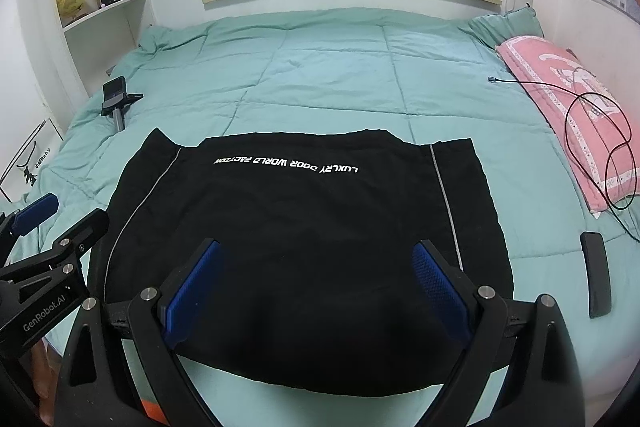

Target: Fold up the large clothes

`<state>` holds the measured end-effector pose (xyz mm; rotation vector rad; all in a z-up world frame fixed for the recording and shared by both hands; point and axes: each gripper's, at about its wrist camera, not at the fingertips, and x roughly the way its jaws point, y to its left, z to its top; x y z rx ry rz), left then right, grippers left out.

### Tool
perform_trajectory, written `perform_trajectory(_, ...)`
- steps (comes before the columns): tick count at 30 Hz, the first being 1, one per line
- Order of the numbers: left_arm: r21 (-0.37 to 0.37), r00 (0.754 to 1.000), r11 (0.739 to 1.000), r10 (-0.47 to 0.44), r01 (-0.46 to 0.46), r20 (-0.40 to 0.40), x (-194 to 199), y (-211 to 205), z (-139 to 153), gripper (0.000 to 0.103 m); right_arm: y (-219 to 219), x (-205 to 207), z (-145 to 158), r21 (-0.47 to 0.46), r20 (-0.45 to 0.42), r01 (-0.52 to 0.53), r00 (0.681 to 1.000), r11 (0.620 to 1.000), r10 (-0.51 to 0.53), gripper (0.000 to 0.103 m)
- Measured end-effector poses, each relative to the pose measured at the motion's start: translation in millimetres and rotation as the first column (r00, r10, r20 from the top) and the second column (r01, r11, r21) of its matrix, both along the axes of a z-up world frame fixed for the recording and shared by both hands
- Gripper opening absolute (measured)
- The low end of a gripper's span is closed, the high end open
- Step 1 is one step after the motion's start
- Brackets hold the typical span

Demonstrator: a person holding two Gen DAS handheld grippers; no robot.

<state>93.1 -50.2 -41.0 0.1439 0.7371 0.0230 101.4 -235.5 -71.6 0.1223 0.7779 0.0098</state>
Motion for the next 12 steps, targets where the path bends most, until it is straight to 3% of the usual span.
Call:
perform_trajectory(7, 0.007, 1.0, 1.0, 0.01, -0.01, -0.009, 7.6, 1.7, -2.2, 0.078, -2.7, 3.1, -2.8, 0.0, -0.01, -0.005, 1.0, 1.0, 0.005, 0.097)
perform_trajectory(12, 0.064, 1.0, 0.998, 0.008, -0.009, 0.005, 9.7, -1.3, -6.0, 0.078, -3.8, 5.6, -6.7, 0.002, -0.02, -0.004, 1.0, 1.0, 0.004, 0.097)
